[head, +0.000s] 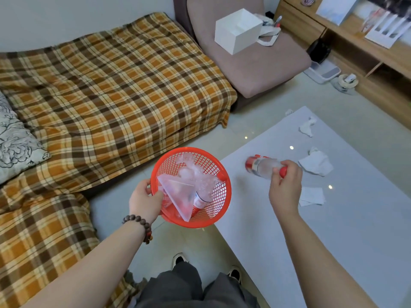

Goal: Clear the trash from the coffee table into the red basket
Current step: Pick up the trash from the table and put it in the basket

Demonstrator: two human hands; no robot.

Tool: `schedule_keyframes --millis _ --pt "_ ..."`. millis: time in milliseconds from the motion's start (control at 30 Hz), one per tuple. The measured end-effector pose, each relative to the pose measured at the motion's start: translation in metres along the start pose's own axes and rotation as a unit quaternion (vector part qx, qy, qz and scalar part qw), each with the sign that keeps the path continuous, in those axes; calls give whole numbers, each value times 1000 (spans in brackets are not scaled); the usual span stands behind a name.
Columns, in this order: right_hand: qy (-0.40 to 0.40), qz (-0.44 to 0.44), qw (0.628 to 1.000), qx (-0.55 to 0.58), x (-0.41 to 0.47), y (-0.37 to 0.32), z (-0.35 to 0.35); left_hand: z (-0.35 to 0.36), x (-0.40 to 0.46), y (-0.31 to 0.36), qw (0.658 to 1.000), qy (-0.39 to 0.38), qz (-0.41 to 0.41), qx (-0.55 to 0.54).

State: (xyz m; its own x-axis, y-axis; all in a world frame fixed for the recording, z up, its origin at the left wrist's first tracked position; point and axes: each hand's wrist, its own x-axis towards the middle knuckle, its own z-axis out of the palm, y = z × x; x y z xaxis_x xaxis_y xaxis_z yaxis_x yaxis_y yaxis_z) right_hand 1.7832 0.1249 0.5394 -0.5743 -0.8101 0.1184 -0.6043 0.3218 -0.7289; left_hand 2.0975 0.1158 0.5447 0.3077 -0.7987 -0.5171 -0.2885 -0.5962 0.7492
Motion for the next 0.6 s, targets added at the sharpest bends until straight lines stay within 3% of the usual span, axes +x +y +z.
schedule_keyframes --millis 100,200,367,600 --pt "78 -58 987 131 -17 -50 -29 10 -2 13 1000 -4 10 -10" --pt "64 -105 973 193 -30 -85 -46 20 -9 26 999 -13 24 -29" --pt "13 -187 970 153 -43 -96 -45 33 -19 41 996 -39 31 -70" --pt "-19 -170 982 79 -51 -79 -38 40 -36 46 989 -76 42 -122"
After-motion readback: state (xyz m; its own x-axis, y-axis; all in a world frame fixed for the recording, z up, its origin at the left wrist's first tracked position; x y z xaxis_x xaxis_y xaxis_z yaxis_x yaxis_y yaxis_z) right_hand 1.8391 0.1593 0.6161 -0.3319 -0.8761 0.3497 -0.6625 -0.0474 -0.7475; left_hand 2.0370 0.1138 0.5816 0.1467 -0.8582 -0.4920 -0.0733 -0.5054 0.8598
